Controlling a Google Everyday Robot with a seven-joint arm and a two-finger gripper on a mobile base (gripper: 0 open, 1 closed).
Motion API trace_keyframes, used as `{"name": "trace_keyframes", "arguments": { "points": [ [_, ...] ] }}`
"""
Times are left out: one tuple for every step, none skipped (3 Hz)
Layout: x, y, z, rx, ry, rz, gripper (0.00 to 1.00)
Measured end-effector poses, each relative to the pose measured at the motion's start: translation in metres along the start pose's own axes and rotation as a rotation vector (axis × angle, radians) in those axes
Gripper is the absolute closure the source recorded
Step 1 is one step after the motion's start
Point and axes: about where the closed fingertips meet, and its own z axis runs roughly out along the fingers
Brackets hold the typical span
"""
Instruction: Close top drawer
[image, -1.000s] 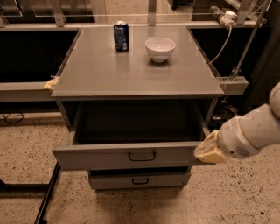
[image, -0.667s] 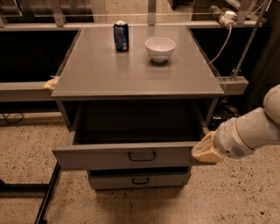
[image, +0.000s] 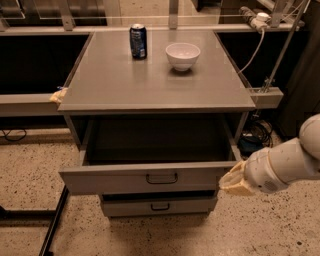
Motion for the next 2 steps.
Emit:
{"name": "trace_keyframes", "arguments": {
  "points": [
    [0.0216, 0.0038, 0.0336, 0.002, -0.064, -0.047, 1.0],
    [0.0221, 0.0033, 0.035, 0.002, -0.064, -0.07, 1.0]
  ]
}}
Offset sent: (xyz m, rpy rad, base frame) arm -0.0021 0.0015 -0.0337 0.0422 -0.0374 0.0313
